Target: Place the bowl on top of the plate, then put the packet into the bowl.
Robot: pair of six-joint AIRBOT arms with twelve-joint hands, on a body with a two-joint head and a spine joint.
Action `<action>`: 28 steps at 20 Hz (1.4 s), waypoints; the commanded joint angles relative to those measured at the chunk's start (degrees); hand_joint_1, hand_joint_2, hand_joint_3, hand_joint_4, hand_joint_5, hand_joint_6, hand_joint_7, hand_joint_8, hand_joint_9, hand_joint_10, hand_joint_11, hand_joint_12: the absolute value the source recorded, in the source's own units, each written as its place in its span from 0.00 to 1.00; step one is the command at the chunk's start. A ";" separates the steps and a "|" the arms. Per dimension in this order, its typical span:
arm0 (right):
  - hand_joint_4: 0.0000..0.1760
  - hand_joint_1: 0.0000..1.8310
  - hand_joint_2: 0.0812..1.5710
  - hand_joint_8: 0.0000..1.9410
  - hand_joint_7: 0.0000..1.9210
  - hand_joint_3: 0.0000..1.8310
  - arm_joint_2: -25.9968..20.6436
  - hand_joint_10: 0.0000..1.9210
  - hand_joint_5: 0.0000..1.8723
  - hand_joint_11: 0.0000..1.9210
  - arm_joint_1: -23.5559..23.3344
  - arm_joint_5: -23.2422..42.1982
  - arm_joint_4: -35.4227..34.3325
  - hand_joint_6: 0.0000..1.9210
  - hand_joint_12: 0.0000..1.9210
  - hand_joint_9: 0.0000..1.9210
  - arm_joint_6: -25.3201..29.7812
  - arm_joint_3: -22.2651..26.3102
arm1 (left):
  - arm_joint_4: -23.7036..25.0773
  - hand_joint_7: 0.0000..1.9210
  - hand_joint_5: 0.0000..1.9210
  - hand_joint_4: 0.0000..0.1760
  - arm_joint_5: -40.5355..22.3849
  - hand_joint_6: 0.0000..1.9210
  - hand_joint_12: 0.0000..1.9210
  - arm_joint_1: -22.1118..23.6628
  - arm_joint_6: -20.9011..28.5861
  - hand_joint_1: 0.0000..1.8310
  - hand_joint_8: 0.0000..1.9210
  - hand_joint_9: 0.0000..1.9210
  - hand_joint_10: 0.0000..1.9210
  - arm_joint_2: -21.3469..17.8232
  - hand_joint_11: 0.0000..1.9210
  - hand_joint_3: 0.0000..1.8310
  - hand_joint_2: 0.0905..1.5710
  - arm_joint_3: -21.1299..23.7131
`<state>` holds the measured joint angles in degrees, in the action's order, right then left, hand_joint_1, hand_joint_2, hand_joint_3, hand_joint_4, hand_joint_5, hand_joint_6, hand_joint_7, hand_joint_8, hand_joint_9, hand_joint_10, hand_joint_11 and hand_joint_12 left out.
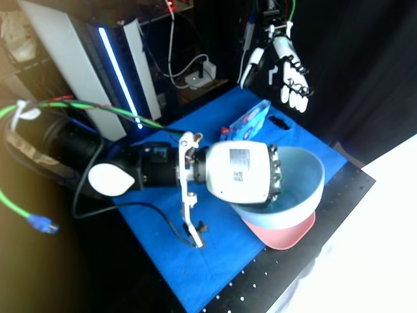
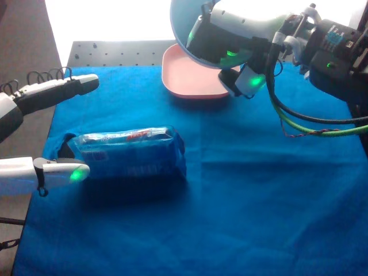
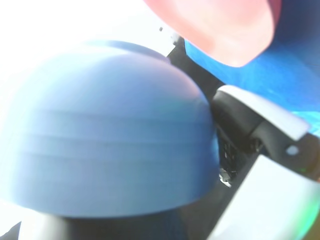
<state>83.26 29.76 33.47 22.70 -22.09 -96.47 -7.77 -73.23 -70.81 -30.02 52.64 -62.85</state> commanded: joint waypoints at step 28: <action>1.00 0.18 0.61 0.00 0.00 0.00 -11.78 0.00 0.00 0.00 5.24 21.38 -12.80 0.00 0.00 0.00 0.27 9.89 | 0.02 0.13 0.15 0.24 -7.18 0.00 0.14 1.75 0.66 0.43 0.00 0.08 0.00 -0.18 0.00 0.00 0.57 -0.35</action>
<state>71.37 35.59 46.76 11.55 -22.04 -86.52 -6.94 -73.03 -69.52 -29.93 52.64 -63.00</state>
